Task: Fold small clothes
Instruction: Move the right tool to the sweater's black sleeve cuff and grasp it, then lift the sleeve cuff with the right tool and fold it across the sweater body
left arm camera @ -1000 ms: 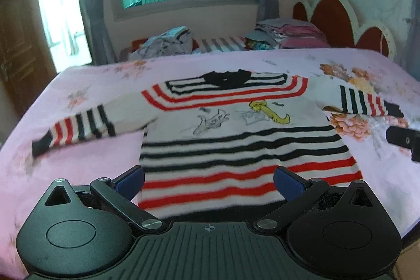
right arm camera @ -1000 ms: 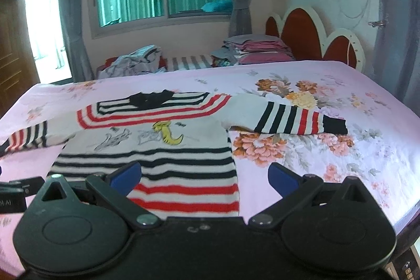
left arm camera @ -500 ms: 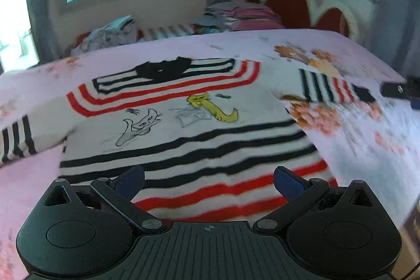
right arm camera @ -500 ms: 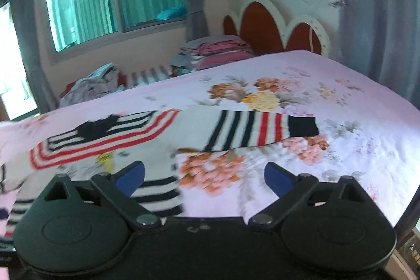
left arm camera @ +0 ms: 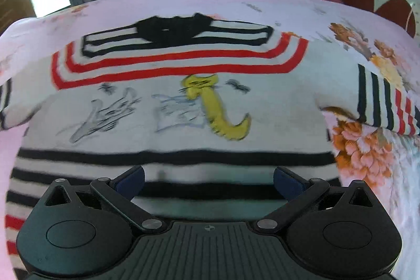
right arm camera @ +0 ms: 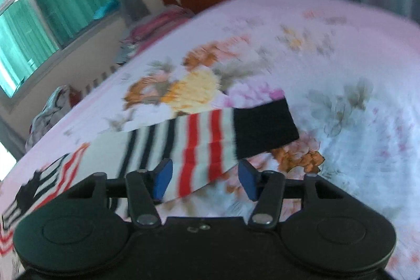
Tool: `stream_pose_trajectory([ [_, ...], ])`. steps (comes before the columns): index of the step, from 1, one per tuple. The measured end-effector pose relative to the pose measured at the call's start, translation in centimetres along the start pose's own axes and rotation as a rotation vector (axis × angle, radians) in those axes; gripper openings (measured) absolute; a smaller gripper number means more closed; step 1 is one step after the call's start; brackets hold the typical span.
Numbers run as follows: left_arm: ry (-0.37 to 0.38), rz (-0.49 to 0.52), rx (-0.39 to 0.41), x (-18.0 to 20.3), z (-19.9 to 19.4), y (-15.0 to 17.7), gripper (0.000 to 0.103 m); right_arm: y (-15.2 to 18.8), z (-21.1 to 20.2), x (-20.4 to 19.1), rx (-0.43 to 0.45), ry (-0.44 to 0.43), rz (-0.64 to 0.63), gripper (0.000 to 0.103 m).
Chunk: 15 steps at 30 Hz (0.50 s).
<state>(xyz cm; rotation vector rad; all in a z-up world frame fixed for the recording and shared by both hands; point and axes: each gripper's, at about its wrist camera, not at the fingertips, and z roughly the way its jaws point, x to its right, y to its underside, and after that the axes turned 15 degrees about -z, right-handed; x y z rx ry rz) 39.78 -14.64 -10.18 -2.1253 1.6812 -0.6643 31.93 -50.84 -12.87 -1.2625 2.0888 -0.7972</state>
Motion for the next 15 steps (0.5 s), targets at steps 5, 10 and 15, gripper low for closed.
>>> stream_pose_trajectory([
  [5,-0.008,-0.042,0.030,2.0,1.4,-1.9,0.103,0.6,3.2,2.8,-0.028,-0.025,0.111,0.047],
  [10,0.045,-0.132,-0.009,1.1,2.8,-4.3,0.103,0.6,4.3,3.7,0.019,-0.047,0.165,0.042],
  [15,0.018,-0.131,0.093,-0.5,2.1,-5.4,0.103,0.1,5.2,3.7,0.036,-0.005,0.150,0.020],
])
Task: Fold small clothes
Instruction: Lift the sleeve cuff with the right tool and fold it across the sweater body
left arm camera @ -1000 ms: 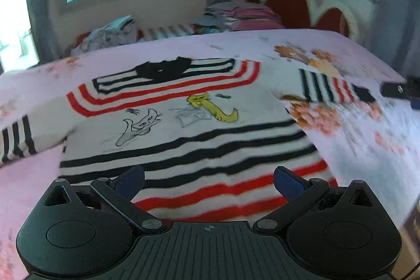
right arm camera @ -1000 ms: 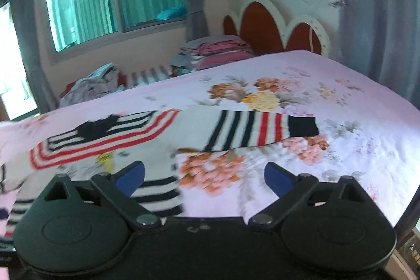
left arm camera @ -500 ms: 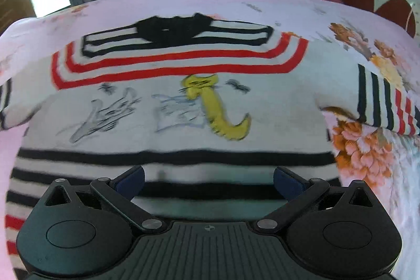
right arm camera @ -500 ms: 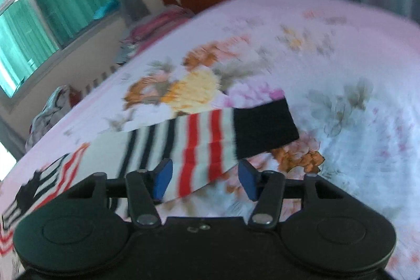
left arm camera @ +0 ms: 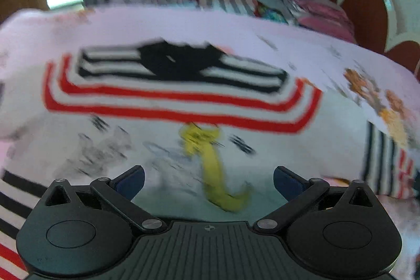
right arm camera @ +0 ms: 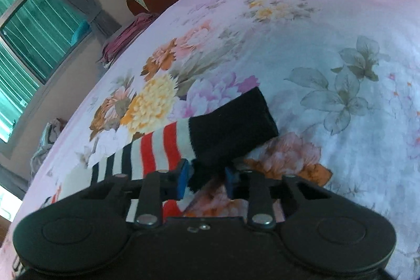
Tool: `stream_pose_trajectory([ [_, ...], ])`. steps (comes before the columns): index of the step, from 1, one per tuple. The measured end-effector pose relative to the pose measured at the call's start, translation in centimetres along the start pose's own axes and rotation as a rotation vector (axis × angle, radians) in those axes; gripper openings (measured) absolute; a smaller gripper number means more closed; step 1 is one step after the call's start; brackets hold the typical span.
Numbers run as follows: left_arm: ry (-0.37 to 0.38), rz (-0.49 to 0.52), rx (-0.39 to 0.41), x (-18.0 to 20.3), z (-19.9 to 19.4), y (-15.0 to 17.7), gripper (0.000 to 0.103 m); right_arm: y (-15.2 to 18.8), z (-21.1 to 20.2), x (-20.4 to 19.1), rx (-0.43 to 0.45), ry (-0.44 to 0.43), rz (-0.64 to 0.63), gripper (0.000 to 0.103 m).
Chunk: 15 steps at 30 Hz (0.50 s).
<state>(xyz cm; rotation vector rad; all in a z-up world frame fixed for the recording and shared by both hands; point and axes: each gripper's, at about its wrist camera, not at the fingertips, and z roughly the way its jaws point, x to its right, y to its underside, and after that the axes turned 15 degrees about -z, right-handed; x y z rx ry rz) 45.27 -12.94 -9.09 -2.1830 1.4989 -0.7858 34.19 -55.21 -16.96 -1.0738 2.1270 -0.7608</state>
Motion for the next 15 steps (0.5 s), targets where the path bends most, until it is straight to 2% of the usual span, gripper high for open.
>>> stream_pose_trajectory([
  [2,-0.032,0.019,0.031,-1.4,0.0,-0.4,0.103,-0.6,0.0,-1.7,-0.008,0.046,-0.112,0.011],
  [3,-0.043,0.018,0.034,-2.3,0.1,-0.6,0.103,-0.8,-0.3,-3.1,0.004,0.048,-0.191,0.009],
  [5,-0.059,0.014,0.020,-4.5,0.6,-1.2,0.103,-1.2,-1.3,-6.6,0.036,-0.016,-0.316,0.009],
  [7,-0.021,-0.026,0.013,-7.0,1.0,-1.8,0.103,-0.9,-2.3,-11.3,0.061,-0.103,-0.432,0.009],
  [10,0.044,-0.079,0.004,-10.5,1.6,-3.2,0.103,0.4,-3.2,-17.5,0.046,-0.221,-0.494,0.009],
  [15,0.090,-0.062,0.039,-14.7,1.1,-5.1,0.103,4.4,-2.6,-27.4,-0.017,-0.363,-0.627,0.009],
])
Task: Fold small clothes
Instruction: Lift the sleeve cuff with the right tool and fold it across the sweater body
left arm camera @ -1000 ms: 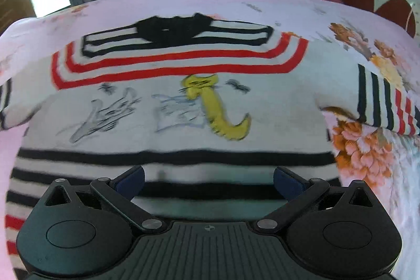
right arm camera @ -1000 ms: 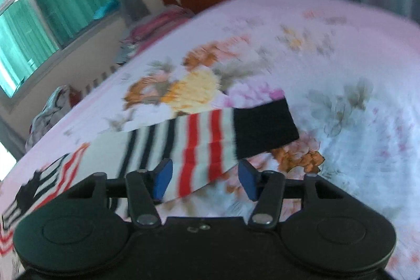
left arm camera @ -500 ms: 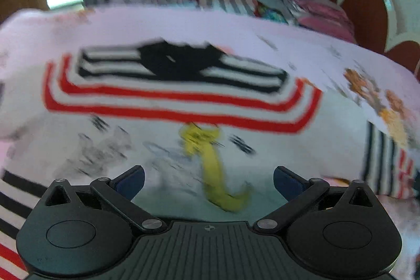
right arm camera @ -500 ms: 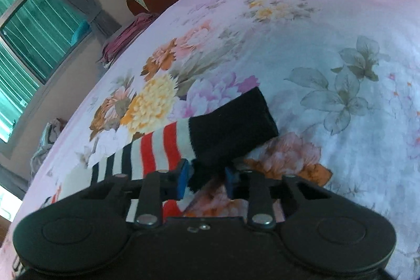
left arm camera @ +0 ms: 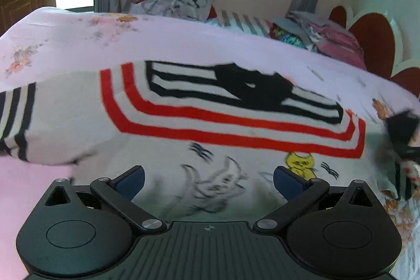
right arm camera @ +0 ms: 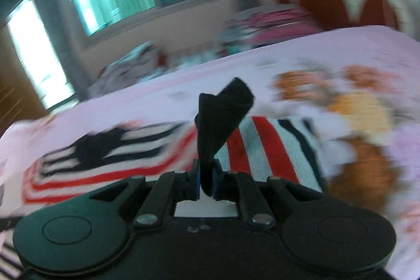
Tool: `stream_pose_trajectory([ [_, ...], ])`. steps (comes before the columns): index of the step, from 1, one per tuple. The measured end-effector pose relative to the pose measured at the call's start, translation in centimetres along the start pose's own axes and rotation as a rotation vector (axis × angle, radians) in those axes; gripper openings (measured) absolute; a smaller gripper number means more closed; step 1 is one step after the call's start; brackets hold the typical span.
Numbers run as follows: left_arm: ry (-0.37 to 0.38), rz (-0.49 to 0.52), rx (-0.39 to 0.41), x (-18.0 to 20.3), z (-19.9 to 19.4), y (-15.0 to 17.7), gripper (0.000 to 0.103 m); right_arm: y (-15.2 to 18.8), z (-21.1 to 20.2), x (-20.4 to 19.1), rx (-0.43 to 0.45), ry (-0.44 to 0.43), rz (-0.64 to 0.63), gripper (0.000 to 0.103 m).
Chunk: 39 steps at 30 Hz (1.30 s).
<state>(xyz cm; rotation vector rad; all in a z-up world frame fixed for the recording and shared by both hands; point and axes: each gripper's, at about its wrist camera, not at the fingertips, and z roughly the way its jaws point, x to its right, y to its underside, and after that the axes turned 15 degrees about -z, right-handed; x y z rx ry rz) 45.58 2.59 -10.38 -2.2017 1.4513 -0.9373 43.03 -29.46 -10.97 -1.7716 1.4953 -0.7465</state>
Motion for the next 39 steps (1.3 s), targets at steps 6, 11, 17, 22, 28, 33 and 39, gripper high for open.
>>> stream_pose_trajectory([
  [6,0.029,-0.011,-0.015,-4.8,-0.2,-2.4,0.103,0.3,5.0,-10.0,-0.083,-0.123,-0.129,0.009],
  [11,0.056,-0.040,-0.019,-6.4,0.0,-3.3,0.103,1.8,6.9,-13.8,-0.130,-0.122,-0.173,0.016],
  [17,0.221,-0.086,-0.019,-3.9,1.8,-2.7,0.102,1.3,2.3,-12.3,-0.018,-0.108,-0.125,0.026],
  [22,0.312,-0.130,-0.125,0.0,6.2,-1.8,0.091,1.1,-2.1,-5.6,0.045,0.097,-0.012,0.025],
  [28,0.245,-0.117,-0.202,4.2,9.8,-0.2,0.059,3.0,-5.2,4.1,0.004,0.298,0.208,0.026],
  [33,0.282,-0.109,-0.180,5.9,10.0,-0.3,0.005,4.6,-6.1,6.9,-0.009,0.313,0.271,0.027],
  [39,0.287,-0.074,0.036,4.3,5.1,-3.2,0.005,4.5,-5.3,6.2,-0.013,0.245,0.258,0.027],
])
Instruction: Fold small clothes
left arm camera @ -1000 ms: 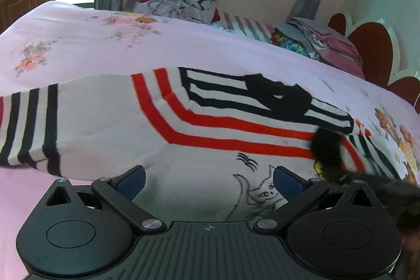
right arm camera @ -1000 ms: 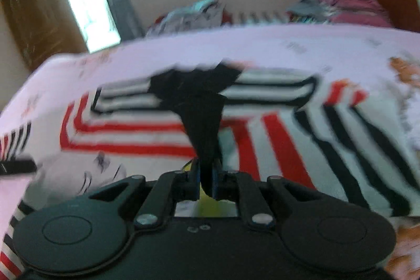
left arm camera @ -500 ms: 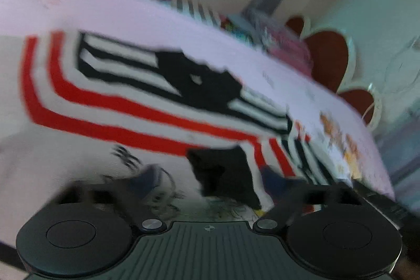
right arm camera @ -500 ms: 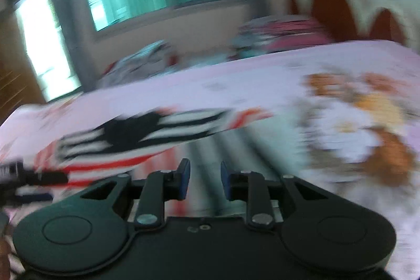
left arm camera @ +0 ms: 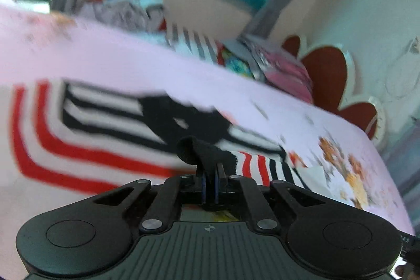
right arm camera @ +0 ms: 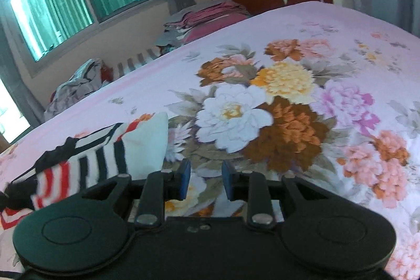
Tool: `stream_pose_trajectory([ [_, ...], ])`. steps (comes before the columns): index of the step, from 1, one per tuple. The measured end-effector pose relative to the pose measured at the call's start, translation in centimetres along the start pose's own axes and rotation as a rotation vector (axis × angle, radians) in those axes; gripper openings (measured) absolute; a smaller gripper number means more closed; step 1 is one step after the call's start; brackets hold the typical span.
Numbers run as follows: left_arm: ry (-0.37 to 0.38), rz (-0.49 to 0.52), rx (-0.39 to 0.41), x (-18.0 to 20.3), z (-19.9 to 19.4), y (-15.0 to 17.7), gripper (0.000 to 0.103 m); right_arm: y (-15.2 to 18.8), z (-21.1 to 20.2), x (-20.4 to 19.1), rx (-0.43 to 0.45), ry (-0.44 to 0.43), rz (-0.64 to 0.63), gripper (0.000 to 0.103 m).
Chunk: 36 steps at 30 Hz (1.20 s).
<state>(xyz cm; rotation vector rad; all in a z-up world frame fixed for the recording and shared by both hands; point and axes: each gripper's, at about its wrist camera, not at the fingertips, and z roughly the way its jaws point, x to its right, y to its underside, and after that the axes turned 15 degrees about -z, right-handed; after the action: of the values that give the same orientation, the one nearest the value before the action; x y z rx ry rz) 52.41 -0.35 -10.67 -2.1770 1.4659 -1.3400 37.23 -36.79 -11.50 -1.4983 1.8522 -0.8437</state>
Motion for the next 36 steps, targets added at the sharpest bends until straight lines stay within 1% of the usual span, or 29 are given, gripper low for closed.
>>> stream_pose_trajectory([
  [1,-0.018,0.014,0.017,-0.6,-0.6,-0.5,0.005,-0.1,0.2,-0.3,-0.003,-0.016,-0.004,0.027],
  [3,-0.066,0.035,0.024,-2.2,-0.9,-0.9,0.005,-0.2,0.9,-1.1,-0.018,-0.050,-0.018,0.028],
  [5,-0.114,0.030,-0.005,-4.1,-0.6,-0.8,0.005,0.0,1.5,-2.0,-0.035,-0.079,-0.045,0.029],
  [7,-0.142,0.025,-0.027,-5.3,0.3,-0.2,0.005,0.2,2.2,-2.8,-0.060,-0.101,-0.071,0.030],
  [9,-0.155,0.018,-0.030,-6.0,0.4,0.4,0.005,0.5,2.6,-3.4,-0.074,-0.114,-0.082,0.030],
  [13,-0.156,0.014,-0.001,-6.2,0.1,1.1,0.005,0.1,3.3,-3.8,-0.070,-0.135,-0.092,0.031],
  [15,-0.178,0.050,0.019,-6.2,-0.3,1.2,0.024,-0.7,4.0,-3.8,-0.059,-0.147,-0.095,0.035],
  [16,-0.186,0.063,0.034,-6.2,-0.3,1.2,0.046,-1.3,4.5,-3.7,-0.050,-0.153,-0.090,0.042],
  [17,-0.184,0.074,0.052,-6.3,-0.4,1.1,0.052,-1.9,5.0,-3.7,-0.041,-0.164,-0.081,0.053],
  [18,-0.185,0.084,0.063,-6.3,-0.2,0.8,0.052,-2.7,5.8,-3.7,-0.031,-0.183,-0.073,0.056],
  [19,-0.185,0.085,0.060,-6.4,0.0,0.3,0.052,-3.4,6.7,-3.8,-0.028,-0.202,-0.068,0.056],
  [21,-0.173,0.055,0.046,-6.8,0.8,-0.5,0.052,-4.8,8.7,-4.1,-0.031,-0.240,-0.051,0.056],
  [24,-0.169,0.010,-0.003,-7.4,2.2,-1.0,0.051,-6.2,12.0,-4.4,-0.047,-0.276,-0.025,0.053],
  [25,-0.170,-0.009,-0.017,-7.7,2.8,-1.1,0.051,-6.4,13.1,-4.4,-0.061,-0.287,-0.007,0.050],
  [27,-0.172,0.001,-0.025,-7.8,3.3,-1.1,0.033,-6.7,15.1,-4.4,-0.097,-0.306,0.019,0.047],
  [28,-0.171,0.008,-0.034,-7.8,3.5,-1.1,0.017,-6.7,15.9,-4.6,-0.115,-0.307,0.019,0.042],
  [29,-0.149,0.003,-0.030,-7.9,3.3,-1.1,0.011,-6.6,16.4,-4.8,-0.125,-0.331,0.008,0.016],
  [30,-0.132,0.008,0.023,-7.7,2.6,-1.0,0.011,-6.6,16.2,-5.1,-0.109,-0.325,-0.023,0.011],
  [31,-0.127,0.037,0.076,-7.4,1.9,-0.8,0.010,-6.7,15.7,-5.5,-0.082,-0.295,-0.072,0.010],
  [32,-0.140,0.068,0.106,-7.1,1.6,-0.6,0.010,-6.5,15.3,-5.9,-0.067,-0.272,-0.109,0.010],
  [33,-0.158,0.088,0.106,-7.0,1.8,-0.4,0.010,-6.1,15.4,-6.2,-0.077,-0.251,-0.132,0.010],
  [34,-0.169,0.096,0.077,-7.1,2.4,-0.3,0.011,-5.7,15.8,-6.3,-0.093,-0.225,-0.151,0.011],
  [35,-0.192,0.104,0.042,-7.3,3.1,0.0,0.011,-5.4,15.9,-6.4,-0.092,-0.213,-0.154,0.011],
  [36,-0.197,0.109,0.027,-7.5,3.5,0.2,0.011,-5.3,15.8,-6.5,-0.089,-0.206,-0.152,0.011],
])
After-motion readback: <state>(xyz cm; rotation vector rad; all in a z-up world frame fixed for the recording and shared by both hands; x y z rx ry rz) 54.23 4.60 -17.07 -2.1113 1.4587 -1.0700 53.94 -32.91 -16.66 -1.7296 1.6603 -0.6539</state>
